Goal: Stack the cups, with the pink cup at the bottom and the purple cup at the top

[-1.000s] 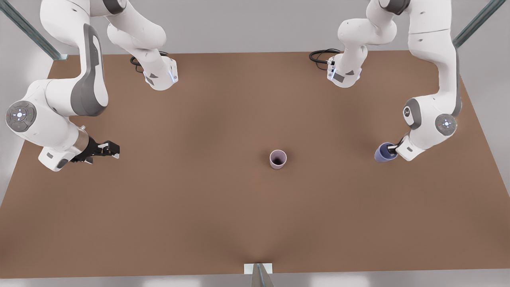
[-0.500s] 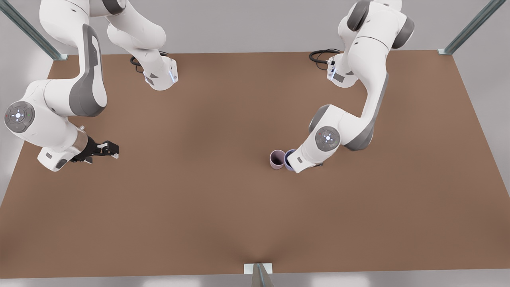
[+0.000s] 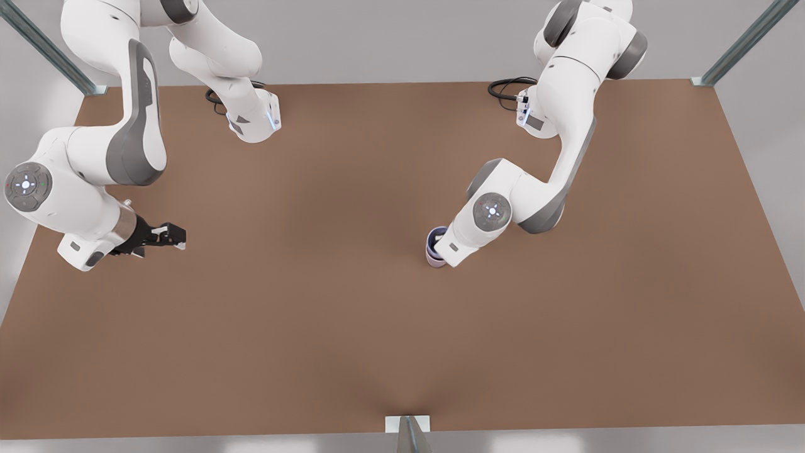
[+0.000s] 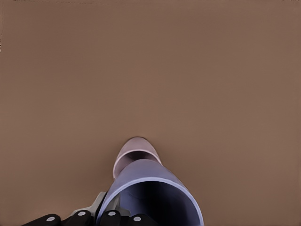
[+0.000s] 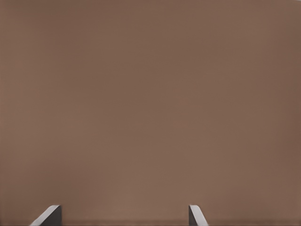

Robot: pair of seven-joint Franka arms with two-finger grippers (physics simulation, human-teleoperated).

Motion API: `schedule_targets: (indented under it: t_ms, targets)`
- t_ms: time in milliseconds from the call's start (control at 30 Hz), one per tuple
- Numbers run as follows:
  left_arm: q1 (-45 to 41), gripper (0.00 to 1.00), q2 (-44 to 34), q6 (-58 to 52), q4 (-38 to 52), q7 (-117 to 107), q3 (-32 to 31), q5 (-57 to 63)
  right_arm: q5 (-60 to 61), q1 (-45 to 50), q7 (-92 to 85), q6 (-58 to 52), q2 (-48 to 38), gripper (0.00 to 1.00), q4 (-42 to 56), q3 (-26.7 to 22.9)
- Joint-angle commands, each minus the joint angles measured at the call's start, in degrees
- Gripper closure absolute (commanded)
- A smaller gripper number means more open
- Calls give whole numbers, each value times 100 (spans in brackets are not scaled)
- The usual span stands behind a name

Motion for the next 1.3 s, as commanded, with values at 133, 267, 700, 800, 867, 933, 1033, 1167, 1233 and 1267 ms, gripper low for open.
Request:
schedule_targets:
  t_ms: [133, 267, 700, 800, 867, 933, 1033, 1167, 1233, 1267]
  targets:
    - [-9, 79, 50, 222, -87, -1173, -3, 12, 13, -91, -13, -62, 4, 0, -8, 0]
    - [0, 79, 77, 249, -210, -1182, -47, -32, 22, -91, -13, -132, 13, 0, 1, 0]
    - [0, 79, 94, 310, -395, -1156, -56, 29, 40, -30, 172, -141, 39, 0, 62, 35]
    - [0, 79, 112, 336, -395, -1156, -56, 38, 40, -30, 172, -141, 39, 0, 62, 35]
    - [0, 79, 112, 451, -474, -1156, -47, 38, 31, -30, 172, -141, 39, 0, 62, 43]
    - [0, 79, 120, 451, -482, -1156, -47, 64, 40, -30, 172, -141, 39, 0, 62, 35]
    - [0, 79, 120, 486, -509, -1156, -47, 64, 31, -30, 172, -141, 39, 0, 53, 35]
    - [0, 79, 164, 565, -518, -1156, -47, 73, 40, -30, 172, -141, 39, 0, 53, 35]
    - [0, 79, 191, 565, -518, -1156, -47, 117, 40, -30, 172, -141, 39, 0, 53, 35]
    - [0, 79, 191, 565, -518, -1156, -47, 126, 40, -39, 172, -141, 39, 0, 45, 35]
